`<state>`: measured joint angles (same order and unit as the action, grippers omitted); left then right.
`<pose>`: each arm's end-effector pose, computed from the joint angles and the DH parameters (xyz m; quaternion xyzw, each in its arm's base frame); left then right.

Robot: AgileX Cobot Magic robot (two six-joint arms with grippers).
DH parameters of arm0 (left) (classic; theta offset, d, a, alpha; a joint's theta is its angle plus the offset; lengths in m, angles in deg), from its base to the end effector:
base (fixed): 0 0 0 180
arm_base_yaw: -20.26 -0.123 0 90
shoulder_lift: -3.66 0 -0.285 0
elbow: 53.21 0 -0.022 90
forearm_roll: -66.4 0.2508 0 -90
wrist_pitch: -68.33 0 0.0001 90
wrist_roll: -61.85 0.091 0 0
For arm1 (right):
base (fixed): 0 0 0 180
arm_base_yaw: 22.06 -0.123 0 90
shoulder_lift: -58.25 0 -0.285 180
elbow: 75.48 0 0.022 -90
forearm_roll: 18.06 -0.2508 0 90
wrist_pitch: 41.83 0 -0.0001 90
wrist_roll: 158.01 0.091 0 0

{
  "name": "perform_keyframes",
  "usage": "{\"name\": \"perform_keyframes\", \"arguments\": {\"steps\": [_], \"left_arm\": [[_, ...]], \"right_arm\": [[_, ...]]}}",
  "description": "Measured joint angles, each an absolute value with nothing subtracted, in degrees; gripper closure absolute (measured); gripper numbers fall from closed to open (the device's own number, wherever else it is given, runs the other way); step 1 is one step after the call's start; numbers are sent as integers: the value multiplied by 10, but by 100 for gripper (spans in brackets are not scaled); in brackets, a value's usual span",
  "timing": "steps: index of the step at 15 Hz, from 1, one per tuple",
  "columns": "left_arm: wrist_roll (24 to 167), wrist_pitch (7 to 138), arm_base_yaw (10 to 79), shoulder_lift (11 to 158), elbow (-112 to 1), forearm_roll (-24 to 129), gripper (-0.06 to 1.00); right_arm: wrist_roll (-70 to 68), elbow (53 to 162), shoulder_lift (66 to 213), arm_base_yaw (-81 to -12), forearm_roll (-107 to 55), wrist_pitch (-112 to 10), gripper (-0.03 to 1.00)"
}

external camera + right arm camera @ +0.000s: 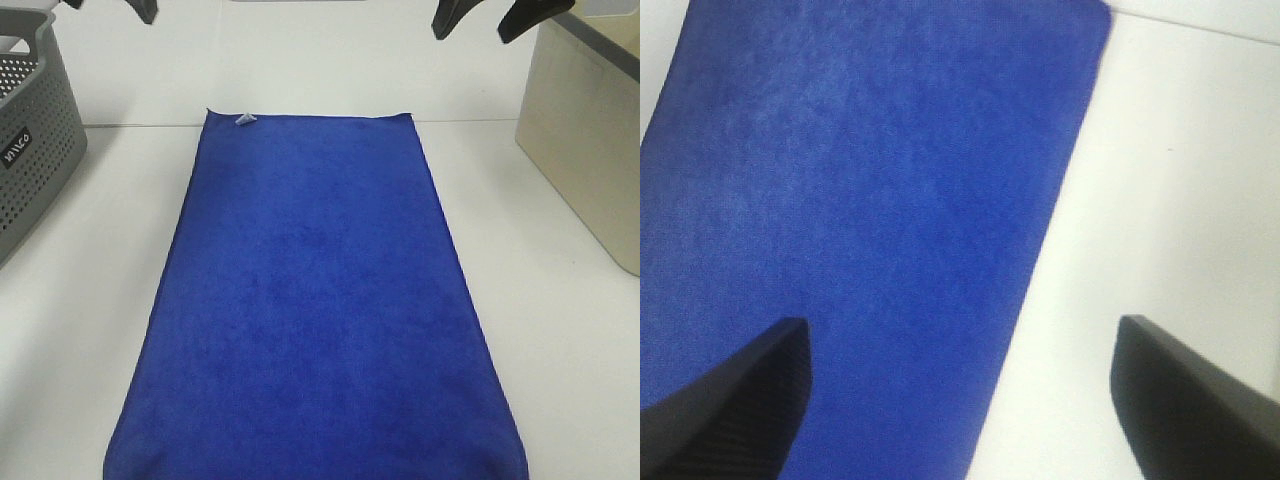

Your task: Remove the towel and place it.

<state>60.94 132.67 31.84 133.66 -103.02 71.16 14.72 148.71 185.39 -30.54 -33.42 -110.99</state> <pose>0.4709 -0.0895 0.3318 0.0942 0.9470 0.0078 0.3070 0.4520 0.0902 0.3253 -0.1159 0.9549 0.1352 0.2374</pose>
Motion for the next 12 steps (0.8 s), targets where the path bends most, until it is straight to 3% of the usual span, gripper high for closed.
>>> {"name": "perform_keyframes", "arguments": {"steps": [4, 8, 12], "left_arm": [[616, 1378, 224, 1287, -1030, 694, 18], [633, 1378, 217, 1249, -999, 664, 18], [630, 1378, 217, 1064, -717, 667, 18]], "right_arm": [[194, 1487, 1792, -305, -282, -1115, 17], [220, 1442, 1717, -305, -274, -1115, 17], [220, 1203, 1475, -305, -275, -1115, 17]]}}
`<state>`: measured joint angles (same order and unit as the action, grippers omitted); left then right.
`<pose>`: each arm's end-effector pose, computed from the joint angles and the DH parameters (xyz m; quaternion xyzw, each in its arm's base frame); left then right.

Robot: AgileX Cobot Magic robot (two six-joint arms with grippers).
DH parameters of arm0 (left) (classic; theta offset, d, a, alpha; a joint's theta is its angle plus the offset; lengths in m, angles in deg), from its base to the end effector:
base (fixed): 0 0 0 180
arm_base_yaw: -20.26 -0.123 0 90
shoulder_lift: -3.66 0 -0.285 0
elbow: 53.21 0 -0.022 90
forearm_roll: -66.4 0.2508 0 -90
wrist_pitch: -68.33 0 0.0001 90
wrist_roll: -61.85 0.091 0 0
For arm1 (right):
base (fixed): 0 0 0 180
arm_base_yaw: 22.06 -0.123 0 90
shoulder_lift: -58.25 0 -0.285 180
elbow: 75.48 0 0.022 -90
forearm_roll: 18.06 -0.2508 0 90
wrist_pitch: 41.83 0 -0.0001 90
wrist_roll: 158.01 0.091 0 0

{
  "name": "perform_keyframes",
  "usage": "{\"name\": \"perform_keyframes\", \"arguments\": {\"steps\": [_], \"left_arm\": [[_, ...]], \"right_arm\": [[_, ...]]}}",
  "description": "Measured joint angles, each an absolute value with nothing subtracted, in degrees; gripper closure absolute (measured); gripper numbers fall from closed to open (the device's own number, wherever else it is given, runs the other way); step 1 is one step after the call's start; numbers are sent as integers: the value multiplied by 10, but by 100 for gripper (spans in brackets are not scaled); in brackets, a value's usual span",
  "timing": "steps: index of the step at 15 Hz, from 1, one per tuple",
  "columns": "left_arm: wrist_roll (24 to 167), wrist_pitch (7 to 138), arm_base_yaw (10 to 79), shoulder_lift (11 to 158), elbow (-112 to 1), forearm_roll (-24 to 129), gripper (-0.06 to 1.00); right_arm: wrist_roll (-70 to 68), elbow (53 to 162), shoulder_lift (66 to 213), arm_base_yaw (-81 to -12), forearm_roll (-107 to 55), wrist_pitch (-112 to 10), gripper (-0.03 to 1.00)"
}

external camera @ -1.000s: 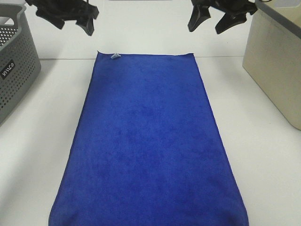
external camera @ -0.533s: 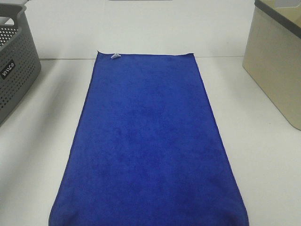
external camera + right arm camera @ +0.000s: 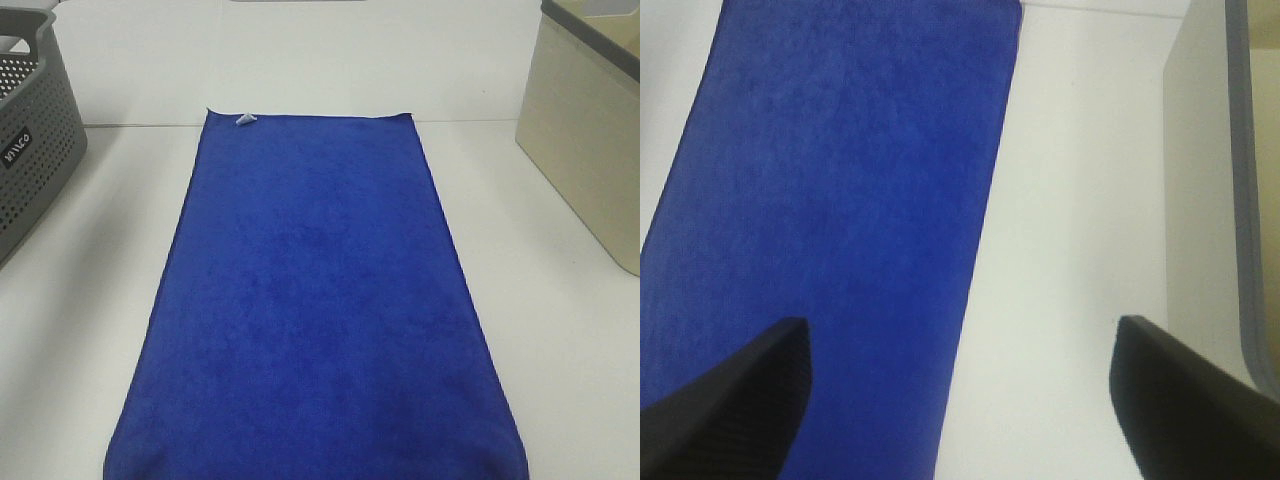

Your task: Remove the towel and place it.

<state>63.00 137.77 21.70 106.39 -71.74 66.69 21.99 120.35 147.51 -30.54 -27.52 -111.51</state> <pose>0.3503 -0.0084 0.3666 0.0223 0.9734 0.0019 0.2280 0.2795 0.0559 0.4289 -0.0672 0.9430 0.1055 0.3084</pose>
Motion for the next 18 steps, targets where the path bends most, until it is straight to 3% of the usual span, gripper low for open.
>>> {"name": "perform_keyframes", "arguments": {"steps": [1, 2, 3, 6, 12, 18], "left_arm": [[619, 1370, 217, 1004, -646, 667, 18], [619, 1370, 217, 1004, -646, 667, 18], [601, 1338, 217, 882, -534, 676, 18], [588, 1315, 217, 722, -422, 724, 18], [587, 1314, 217, 421, -257, 756, 18], [612, 1377, 217, 150, -136, 755, 18]], "right_arm": [[220, 1150, 1417, -305, -276, -1115, 17], [220, 1150, 1417, -305, -276, -1115, 17], [220, 1044, 1299, -305, -276, -1116, 17], [220, 919, 1131, -305, -276, -1116, 17], [220, 742, 855, -305, -259, -1117, 17], [175, 606, 683, -305, -249, -1117, 18]]}}
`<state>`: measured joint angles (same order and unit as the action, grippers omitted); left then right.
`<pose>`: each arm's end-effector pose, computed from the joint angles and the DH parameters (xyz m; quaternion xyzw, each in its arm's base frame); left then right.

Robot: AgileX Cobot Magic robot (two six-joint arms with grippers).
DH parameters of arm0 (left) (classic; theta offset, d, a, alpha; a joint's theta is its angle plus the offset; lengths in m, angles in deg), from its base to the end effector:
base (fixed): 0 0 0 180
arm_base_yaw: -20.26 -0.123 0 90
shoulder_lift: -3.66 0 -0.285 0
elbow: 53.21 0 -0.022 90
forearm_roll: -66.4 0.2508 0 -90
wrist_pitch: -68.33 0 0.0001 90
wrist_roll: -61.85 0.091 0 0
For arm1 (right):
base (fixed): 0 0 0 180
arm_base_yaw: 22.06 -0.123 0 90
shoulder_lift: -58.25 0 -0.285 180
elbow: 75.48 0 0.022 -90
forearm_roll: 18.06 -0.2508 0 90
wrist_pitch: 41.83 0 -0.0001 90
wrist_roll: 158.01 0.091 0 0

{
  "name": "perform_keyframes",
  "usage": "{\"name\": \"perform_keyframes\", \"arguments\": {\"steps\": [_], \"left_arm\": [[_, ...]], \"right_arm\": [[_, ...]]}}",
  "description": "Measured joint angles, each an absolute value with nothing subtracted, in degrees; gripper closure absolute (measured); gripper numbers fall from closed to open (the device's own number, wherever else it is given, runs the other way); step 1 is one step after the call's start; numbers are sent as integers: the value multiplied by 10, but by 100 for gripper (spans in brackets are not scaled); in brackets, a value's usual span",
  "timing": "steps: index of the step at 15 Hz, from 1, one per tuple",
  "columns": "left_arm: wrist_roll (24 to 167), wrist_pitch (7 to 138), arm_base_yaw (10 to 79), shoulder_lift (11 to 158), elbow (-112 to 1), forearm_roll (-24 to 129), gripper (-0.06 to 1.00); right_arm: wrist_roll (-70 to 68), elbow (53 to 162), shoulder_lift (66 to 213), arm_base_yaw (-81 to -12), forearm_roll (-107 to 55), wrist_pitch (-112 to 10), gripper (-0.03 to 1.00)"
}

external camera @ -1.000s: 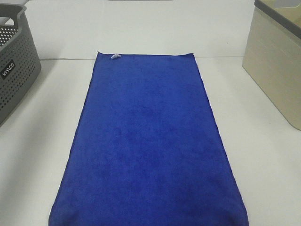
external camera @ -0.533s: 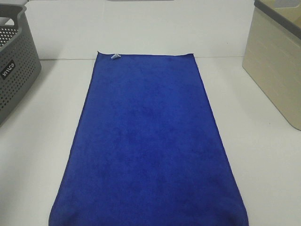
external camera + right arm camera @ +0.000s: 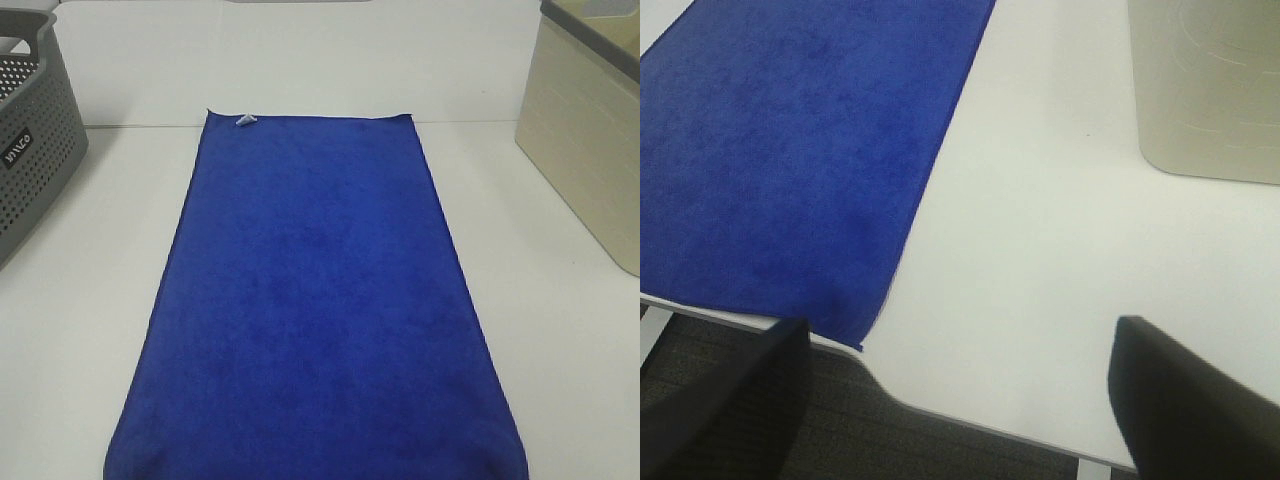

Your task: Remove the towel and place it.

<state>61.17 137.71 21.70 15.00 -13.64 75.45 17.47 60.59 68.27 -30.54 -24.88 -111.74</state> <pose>-0.0204 0.0139 0.3091 -0.0069 0.8646 0.0687 0.4976 -0.0170 0.0077 0.2877 -0.1079 0.8742 0.0751 0.4674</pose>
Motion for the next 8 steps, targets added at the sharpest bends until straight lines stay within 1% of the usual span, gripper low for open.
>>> {"name": "perform_keyframes", "arguments": {"steps": [2, 6, 8], "left_arm": [[631, 1382, 217, 113, -120, 734, 18], [691, 1371, 217, 111, -83, 659, 18], [700, 1331, 217, 111, -70, 635, 18]], "right_arm": [[170, 579, 658, -305, -248, -1117, 18], [162, 555, 658, -305, -243, -1101, 18], [161, 538, 658, -305, -237, -1066, 18]]}}
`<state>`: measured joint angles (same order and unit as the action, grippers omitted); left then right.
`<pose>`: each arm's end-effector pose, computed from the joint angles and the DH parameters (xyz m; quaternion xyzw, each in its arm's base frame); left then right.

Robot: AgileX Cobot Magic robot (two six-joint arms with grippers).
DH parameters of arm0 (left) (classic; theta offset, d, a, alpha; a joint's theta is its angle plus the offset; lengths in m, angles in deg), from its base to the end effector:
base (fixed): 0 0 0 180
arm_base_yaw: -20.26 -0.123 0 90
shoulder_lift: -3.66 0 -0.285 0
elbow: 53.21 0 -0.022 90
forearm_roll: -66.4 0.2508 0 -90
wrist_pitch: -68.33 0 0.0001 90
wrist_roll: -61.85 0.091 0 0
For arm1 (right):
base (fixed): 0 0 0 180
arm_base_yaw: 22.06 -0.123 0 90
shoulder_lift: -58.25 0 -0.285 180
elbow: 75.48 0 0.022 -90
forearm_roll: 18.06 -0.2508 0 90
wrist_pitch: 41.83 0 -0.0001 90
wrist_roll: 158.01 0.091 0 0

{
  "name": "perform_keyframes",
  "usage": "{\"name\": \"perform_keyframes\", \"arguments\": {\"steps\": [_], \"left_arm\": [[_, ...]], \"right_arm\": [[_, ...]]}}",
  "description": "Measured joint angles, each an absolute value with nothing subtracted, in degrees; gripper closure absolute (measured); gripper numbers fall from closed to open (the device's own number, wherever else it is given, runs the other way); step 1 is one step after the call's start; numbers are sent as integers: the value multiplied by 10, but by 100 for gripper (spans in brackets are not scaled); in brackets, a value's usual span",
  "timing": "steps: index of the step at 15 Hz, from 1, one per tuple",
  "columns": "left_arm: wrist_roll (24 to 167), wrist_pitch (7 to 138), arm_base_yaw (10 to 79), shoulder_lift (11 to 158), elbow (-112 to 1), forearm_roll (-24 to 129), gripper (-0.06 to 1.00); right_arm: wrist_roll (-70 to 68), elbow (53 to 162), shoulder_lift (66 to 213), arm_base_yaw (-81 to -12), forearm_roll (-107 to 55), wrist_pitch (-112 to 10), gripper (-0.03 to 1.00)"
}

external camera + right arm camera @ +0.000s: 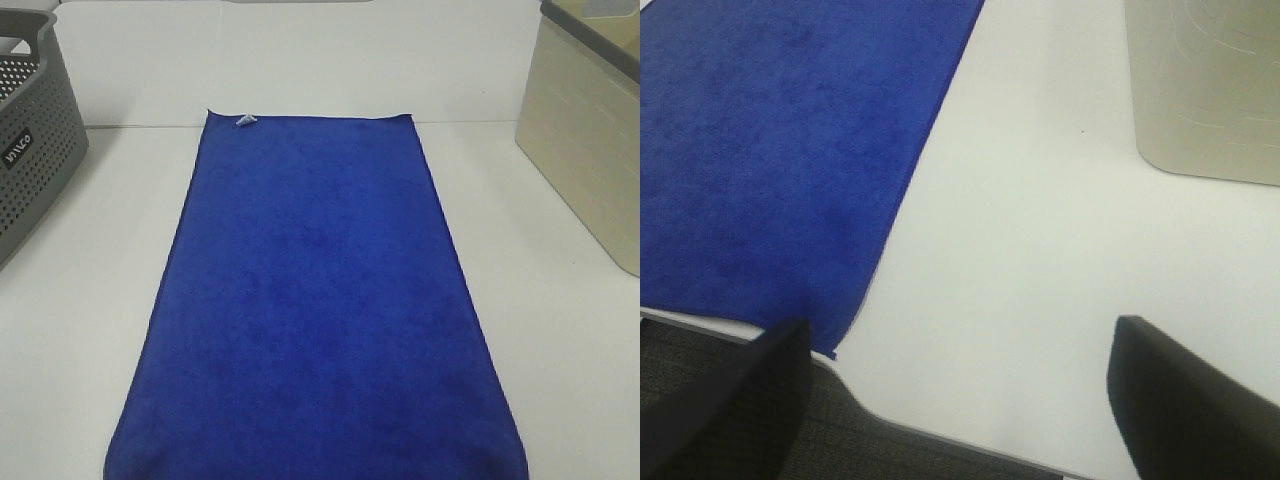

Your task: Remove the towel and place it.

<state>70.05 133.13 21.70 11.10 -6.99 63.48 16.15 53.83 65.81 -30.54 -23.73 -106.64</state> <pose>-0.0138 -0.0039 0.2829 0.0746 0.8557 0.0048 0.5120 -0.0060 0.0073 0.2618 -0.1122 0.8708 0.0603 0.4749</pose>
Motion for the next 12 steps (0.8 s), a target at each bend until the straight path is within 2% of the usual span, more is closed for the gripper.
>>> {"name": "perform_keyframes", "arguments": {"steps": [6, 9, 12], "left_arm": [[700, 1303, 214, 111, -58, 630, 18], [702, 1303, 159, 111, -58, 628, 18], [702, 1303, 152, 111, -58, 628, 18]], "right_arm": [[161, 536, 658, -305, -234, -1057, 18], [161, 536, 658, -291, -234, -1057, 18], [161, 536, 658, -264, -234, -1057, 18]]}}
